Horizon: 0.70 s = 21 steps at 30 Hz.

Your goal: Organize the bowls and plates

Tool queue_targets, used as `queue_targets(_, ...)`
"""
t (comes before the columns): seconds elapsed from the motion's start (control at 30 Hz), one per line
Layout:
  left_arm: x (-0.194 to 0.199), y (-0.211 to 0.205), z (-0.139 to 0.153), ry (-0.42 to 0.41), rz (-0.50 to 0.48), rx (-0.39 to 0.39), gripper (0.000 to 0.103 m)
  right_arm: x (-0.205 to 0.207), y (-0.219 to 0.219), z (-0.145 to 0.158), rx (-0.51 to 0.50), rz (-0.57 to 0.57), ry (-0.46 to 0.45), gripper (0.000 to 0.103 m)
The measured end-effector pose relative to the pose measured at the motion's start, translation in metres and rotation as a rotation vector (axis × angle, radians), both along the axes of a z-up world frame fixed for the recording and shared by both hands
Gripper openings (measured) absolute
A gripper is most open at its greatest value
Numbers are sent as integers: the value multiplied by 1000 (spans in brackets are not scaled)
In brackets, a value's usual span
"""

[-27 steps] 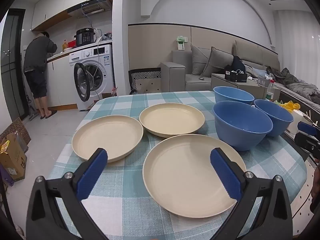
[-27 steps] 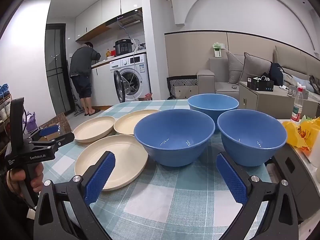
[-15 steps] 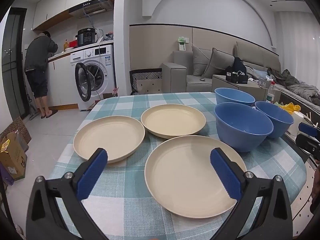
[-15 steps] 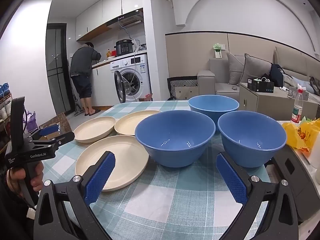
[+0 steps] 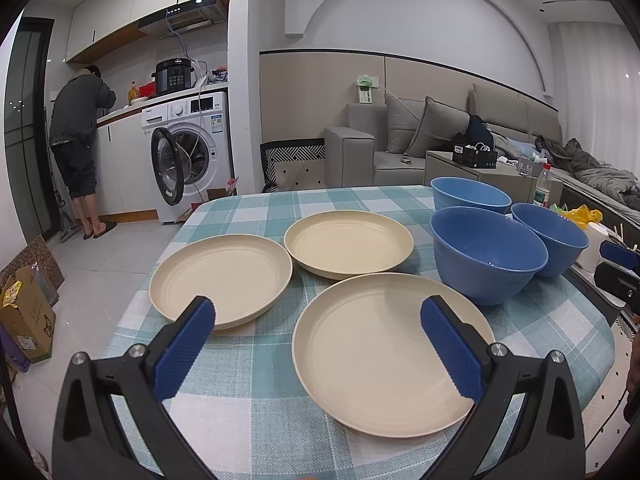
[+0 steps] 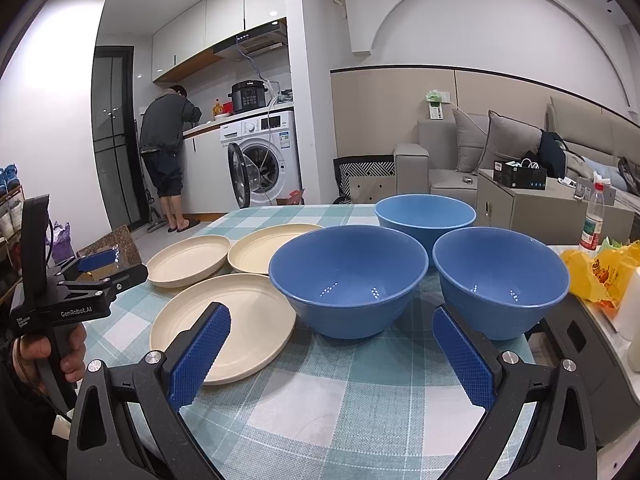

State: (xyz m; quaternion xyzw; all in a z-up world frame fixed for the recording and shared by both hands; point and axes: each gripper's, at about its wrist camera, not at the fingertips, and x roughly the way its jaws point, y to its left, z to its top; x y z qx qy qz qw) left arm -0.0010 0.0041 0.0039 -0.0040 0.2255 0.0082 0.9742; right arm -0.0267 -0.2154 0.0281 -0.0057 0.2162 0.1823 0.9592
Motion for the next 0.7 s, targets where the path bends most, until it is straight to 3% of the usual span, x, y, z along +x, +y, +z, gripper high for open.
queue_targets(0.7,5,17,-2,12,22,16,103,7,8,5,-35,-1,-8,103)
